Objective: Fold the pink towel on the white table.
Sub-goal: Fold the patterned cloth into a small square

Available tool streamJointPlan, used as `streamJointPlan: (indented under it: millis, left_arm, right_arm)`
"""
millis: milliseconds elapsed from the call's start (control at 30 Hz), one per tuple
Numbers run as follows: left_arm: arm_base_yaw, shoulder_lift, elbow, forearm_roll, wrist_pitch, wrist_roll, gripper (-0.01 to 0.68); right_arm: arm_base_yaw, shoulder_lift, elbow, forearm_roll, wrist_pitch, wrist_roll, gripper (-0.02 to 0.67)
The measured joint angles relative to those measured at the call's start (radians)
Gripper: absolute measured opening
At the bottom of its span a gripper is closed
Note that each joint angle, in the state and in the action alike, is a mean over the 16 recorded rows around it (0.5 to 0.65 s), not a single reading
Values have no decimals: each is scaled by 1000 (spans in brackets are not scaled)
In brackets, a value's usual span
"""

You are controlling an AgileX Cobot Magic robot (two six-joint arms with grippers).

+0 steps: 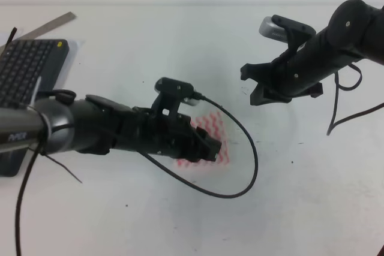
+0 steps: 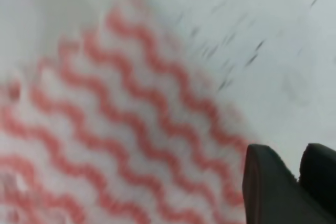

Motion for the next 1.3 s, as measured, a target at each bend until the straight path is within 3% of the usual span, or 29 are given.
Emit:
streamJointPlan:
  millis: [800,1300]
  left_arm:
    - [0,-23,0,382,-79,-357,131]
    - [16,-88,0,440,-151,-387,131]
  right_arm:
    - [0,-2,0,4,0,-4,-19]
    - [0,0,0,5,0,-4,-19]
